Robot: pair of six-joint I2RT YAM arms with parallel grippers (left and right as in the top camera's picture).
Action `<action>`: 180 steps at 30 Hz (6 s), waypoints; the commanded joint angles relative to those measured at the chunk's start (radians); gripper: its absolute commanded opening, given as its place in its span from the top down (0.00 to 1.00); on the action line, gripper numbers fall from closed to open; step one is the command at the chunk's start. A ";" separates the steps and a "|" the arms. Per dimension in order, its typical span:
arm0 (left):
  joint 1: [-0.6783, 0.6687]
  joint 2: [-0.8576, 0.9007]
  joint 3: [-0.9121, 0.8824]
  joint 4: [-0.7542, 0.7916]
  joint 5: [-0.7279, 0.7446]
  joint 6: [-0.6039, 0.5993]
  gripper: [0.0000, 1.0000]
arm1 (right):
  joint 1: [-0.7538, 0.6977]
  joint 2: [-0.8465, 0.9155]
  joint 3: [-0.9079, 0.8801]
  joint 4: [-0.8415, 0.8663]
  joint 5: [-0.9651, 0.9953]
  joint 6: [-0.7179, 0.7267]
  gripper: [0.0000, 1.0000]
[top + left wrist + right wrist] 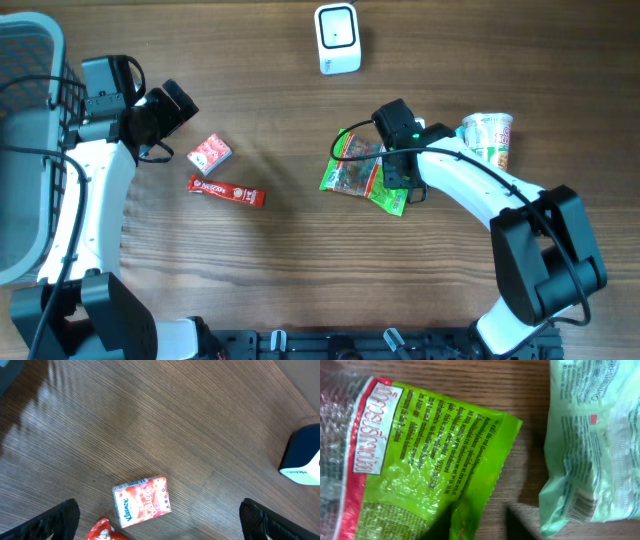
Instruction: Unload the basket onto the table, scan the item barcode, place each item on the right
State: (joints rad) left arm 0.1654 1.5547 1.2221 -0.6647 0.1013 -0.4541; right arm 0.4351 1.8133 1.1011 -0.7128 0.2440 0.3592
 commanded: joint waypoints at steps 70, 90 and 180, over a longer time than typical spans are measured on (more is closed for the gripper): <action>-0.658 0.509 -0.013 0.158 0.297 0.154 0.96 | -0.114 -0.010 -0.251 0.415 -0.778 0.152 0.15; -0.658 0.509 -0.013 0.154 0.298 0.154 0.96 | -0.101 -0.004 -0.409 0.815 -0.941 0.242 0.92; 0.066 -0.036 0.070 -0.066 -0.066 0.290 0.00 | 0.130 0.594 1.083 0.440 0.542 -1.326 0.96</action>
State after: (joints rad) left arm 0.2310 1.5238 1.2953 -0.7334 0.0490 -0.1692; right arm 0.5667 2.3577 2.1571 -0.3199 0.6937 -0.8879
